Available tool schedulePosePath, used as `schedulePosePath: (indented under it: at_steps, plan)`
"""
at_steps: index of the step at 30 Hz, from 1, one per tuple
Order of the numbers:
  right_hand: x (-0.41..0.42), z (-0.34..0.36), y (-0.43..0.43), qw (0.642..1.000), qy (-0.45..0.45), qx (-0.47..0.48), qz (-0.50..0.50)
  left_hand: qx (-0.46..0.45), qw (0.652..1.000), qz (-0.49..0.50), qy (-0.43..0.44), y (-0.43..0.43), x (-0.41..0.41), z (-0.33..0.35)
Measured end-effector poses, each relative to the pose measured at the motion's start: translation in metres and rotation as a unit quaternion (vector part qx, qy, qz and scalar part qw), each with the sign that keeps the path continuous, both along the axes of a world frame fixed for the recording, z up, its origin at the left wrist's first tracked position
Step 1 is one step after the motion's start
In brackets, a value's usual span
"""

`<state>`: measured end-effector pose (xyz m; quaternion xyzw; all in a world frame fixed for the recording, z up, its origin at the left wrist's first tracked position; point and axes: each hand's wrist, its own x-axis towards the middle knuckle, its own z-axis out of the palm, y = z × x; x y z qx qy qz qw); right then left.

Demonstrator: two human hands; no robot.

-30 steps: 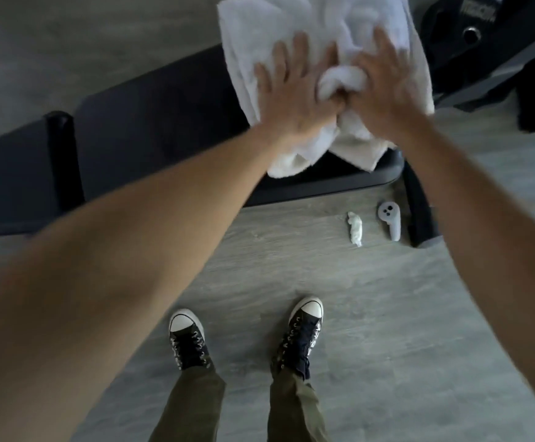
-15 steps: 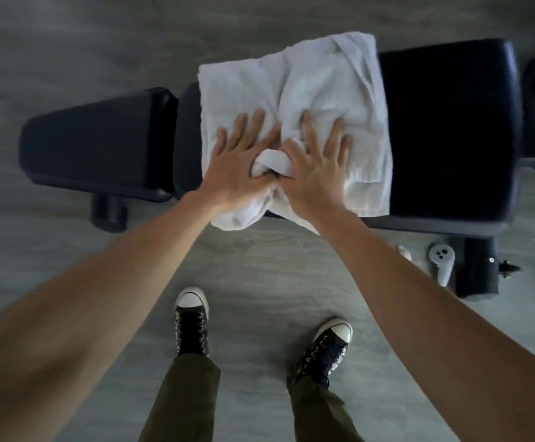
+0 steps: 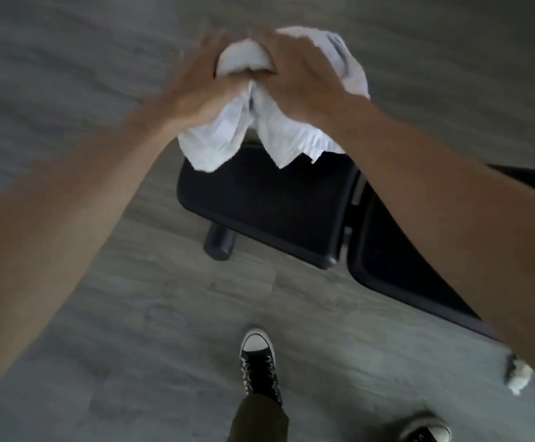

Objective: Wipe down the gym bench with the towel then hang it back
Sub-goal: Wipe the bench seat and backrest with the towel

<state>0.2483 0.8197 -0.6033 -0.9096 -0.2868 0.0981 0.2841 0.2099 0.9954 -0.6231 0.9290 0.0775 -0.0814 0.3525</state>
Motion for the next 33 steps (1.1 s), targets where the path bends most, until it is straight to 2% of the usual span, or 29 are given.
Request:
schedulePosePath:
  at_steps: [3, 5, 8, 13, 16, 18, 20, 22, 26, 28, 30, 33]
  plan:
    - [-0.013, -0.083, 0.043, 0.980, 0.098, -0.158, 0.072, 0.040, 0.981, 0.001, 0.191, 0.043, -0.035, -0.084]
    - [-0.045, -0.134, 0.051, 0.964, 0.101, -0.233, 0.084, 0.067, 0.971, -0.030, 0.229, 0.045, -0.071, -0.135]
    - [-0.099, -0.156, 0.039, 0.971, 0.052, -0.226, 0.058, 0.068, 0.982, -0.038, 0.175, 0.021, -0.126, -0.162]
    - [-0.164, -0.130, -0.037, 0.976, 0.052, -0.188, 0.098, 0.079, 0.981, -0.089, 0.154, -0.042, -0.195, -0.139]
    - [-0.127, -0.124, -0.081, 0.973, 0.037, -0.222, 0.047, 0.082, 0.980, -0.120, 0.136, -0.078, -0.145, -0.132]
    - [-0.073, -0.126, -0.096, 0.966, 0.036, -0.249, -0.053, 0.055, 0.985, -0.122, 0.113, -0.105, -0.075, -0.130]
    - [-0.042, -0.122, -0.113, 0.961, 0.056, -0.236, -0.131, 0.034, 0.987, -0.116, 0.111, -0.134, -0.032, -0.127]
    - [-0.055, -0.114, -0.137, 0.967, 0.056, -0.217, -0.121, 0.028, 0.987, -0.120, 0.100, -0.161, -0.044, -0.127]
    - [-0.141, -0.089, -0.182, 0.974, 0.043, -0.218, -0.040, 0.033, 0.989, -0.109, 0.091, -0.196, -0.149, -0.115]
    - [-0.168, -0.078, -0.207, 0.972, 0.035, -0.231, -0.033, 0.018, 0.987, -0.123, 0.102, -0.220, -0.171, -0.105]
    - [-0.154, -0.070, -0.238, 0.963, 0.021, -0.264, -0.054, 0.012, 0.984, -0.152, 0.093, -0.253, -0.151, -0.098]
    - [-0.088, -0.063, -0.281, 0.948, 0.020, -0.283, -0.142, 0.019, 0.982, -0.181, 0.049, -0.302, -0.071, -0.095]
